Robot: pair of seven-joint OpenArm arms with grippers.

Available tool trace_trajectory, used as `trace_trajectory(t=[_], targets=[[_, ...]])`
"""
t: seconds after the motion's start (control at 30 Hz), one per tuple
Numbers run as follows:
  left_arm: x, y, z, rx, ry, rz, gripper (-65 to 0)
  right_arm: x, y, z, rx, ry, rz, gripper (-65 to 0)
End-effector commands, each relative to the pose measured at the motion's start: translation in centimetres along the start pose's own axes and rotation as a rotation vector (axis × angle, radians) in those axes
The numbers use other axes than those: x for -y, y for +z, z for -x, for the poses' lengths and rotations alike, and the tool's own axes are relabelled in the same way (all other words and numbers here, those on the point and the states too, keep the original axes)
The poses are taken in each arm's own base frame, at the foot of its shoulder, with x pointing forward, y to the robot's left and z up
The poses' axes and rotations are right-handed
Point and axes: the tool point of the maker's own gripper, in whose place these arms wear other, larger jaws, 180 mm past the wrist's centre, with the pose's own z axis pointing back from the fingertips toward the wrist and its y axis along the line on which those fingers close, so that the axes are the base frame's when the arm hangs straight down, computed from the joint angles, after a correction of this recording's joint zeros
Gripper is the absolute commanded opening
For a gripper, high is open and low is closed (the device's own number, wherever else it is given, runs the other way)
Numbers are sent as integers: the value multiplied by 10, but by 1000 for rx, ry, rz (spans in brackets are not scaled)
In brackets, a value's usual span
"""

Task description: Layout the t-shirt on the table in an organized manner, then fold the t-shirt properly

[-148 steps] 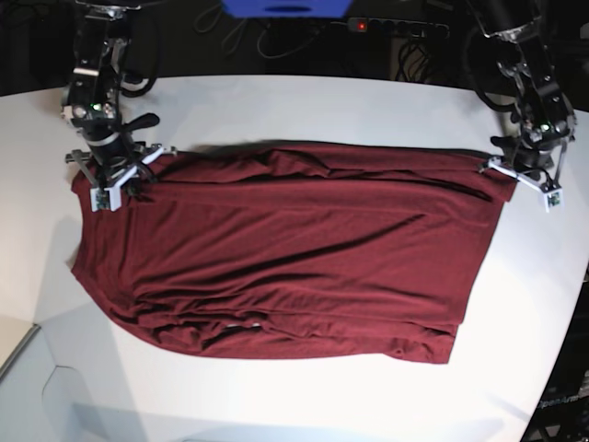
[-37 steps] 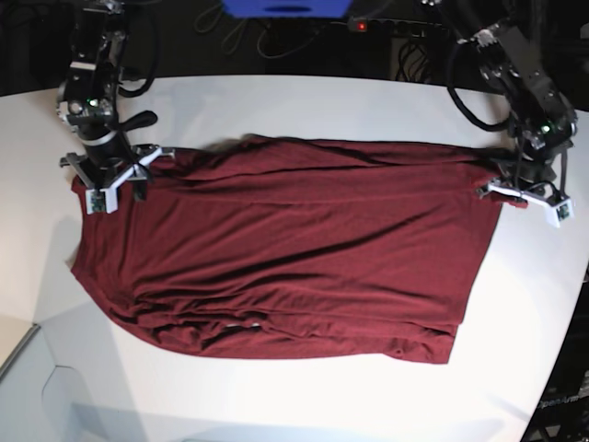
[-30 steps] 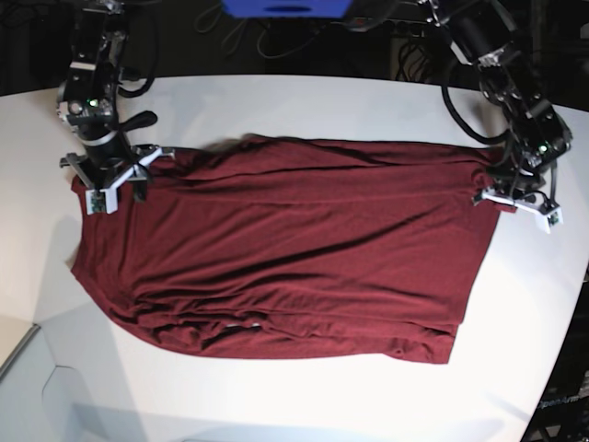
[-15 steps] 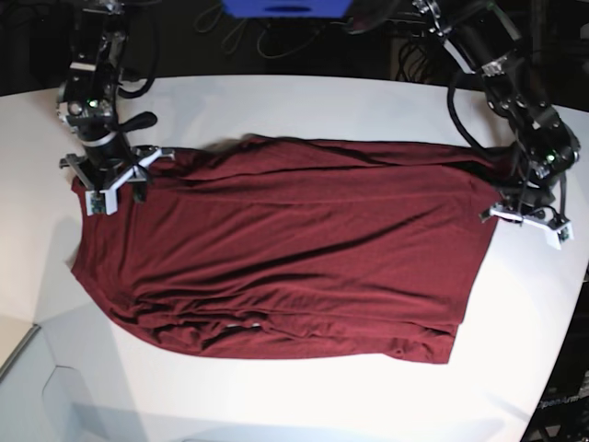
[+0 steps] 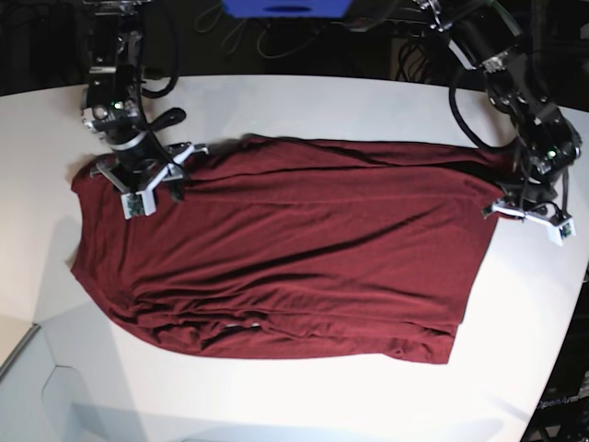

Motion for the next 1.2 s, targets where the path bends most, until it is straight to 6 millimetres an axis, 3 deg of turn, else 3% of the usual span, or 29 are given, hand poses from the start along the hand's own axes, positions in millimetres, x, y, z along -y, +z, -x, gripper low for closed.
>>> trace_trajectory(t=[0.0,0.5,0.57,0.7,0.73,1.1,1.17], targets=[[-1,3,-17,51,-2,-3,-650,4,2,-11,40,10,6,-379],[-1,3,-18,54,-2,-3,-650,11,-7,12,-26,10,7,-391],[-1,3,-17,53,-2,-3,-650,11,-7,12,-27,9,7,-432],[-1,5,-19,59,-4,-3,-650,13,-6,12,-25,7,13,-631],[-2,5,-17,55,-6,-5,-650,13,-6,10,-22,8,13,-650],[-9,18,-11,64,-25,-20,-650,29,-3,8,-14,11,44,-650],[-9,18,-11,65,-25,-19,-650,40,0,8,-13,0,69,-650]])
